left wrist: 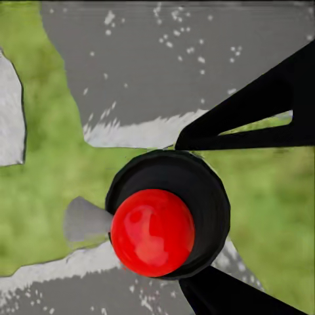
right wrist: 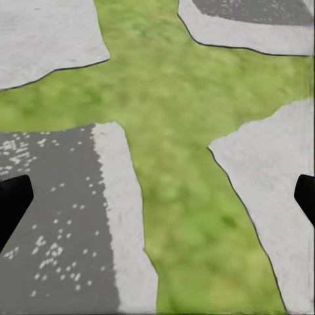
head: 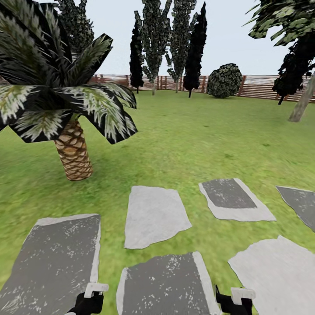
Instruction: Pick up the pesticide atomizer in the garden and spray insectifuge to fully cover both potted plants in the garden.
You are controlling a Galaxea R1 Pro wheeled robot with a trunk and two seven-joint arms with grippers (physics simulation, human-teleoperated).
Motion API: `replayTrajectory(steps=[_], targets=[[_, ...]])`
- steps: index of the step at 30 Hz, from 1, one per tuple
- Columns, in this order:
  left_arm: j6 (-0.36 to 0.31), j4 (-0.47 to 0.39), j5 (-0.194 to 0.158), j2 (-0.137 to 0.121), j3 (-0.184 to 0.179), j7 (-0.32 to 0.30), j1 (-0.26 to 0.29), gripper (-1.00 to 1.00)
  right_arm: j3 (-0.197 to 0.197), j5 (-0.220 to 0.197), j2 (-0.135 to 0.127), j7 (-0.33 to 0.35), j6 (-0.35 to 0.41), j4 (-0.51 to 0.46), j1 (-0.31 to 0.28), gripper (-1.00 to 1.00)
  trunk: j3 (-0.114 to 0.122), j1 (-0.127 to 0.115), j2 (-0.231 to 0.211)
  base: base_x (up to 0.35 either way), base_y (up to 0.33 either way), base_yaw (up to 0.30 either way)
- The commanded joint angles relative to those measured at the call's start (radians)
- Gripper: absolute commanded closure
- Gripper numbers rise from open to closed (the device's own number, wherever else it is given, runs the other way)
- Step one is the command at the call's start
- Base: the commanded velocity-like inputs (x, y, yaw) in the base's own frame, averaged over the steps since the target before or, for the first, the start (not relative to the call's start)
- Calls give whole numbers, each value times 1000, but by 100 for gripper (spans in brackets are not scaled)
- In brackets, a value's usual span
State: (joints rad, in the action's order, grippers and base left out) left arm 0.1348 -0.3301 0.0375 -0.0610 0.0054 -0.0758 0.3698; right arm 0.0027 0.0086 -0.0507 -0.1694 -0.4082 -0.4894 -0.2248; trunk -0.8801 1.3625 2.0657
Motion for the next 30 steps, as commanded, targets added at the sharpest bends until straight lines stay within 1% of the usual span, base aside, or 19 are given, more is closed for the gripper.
replayTrajectory(steps=[1,6,11,30], targets=[[3,0,4,0,1,-2,1,100,0,1,0,-2,-3,1,-1,-100,-1,0,0,0,-252,-266],[3,0,4,0,1,-2,0,100,0,1,0,-2,-3,1,-1,-100,-1,0,0,0,-233,-266],[3,0,4,0,1,-2,0,100,0,1,0,-2,-3,0,-1,-100,-1,0,0,0,-127,-266],[3,0,2,-1,1,-1,0,100,0,1,0,-2,-3,1,-1,-100,-1,0,0,0,-7,-266]])
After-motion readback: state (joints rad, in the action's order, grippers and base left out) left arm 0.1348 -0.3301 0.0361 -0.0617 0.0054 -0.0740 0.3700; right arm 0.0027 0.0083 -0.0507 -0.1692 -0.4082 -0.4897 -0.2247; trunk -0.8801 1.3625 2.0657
